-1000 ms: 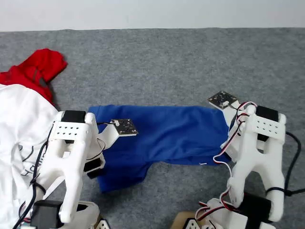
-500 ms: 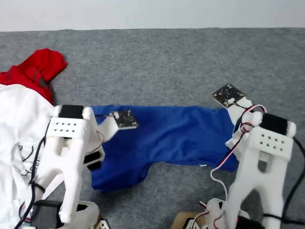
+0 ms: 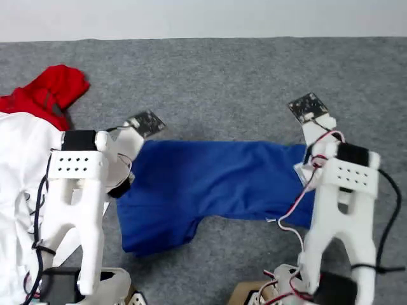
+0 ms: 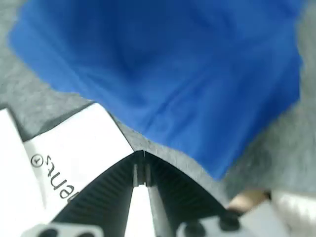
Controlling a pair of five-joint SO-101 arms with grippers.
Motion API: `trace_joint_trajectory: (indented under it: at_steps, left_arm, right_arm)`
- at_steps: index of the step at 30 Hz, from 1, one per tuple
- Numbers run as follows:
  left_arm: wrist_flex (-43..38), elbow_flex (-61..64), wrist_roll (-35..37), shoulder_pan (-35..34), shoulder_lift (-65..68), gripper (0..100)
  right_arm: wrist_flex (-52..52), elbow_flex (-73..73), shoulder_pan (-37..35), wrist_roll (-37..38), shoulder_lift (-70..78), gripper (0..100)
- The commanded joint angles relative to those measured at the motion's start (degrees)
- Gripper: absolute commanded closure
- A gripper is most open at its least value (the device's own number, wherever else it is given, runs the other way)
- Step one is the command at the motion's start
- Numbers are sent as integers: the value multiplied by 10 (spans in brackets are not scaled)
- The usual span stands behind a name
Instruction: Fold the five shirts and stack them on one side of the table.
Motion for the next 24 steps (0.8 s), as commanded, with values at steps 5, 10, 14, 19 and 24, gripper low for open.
trace_joint_trajectory:
  at_steps: [5,10,14,19,24]
  left_arm:
    - [-72,-17,130,-4,-15,997]
    - [-97,-20,160,-4,-18,997]
    - [-93,-22,167,-4,-19,997]
    - [-92,-22,167,-5,-19,997]
    - [-84,-22,167,-5,-19,997]
  right_arm:
    - [-163,-7,-27,-58,110,990]
    - [-210,-75,-25,-54,248,989]
    - [-207,-207,-24,-54,381,989]
    - [-161,-386,-24,-54,504,989]
    - [-33,-500,-25,-55,527,989]
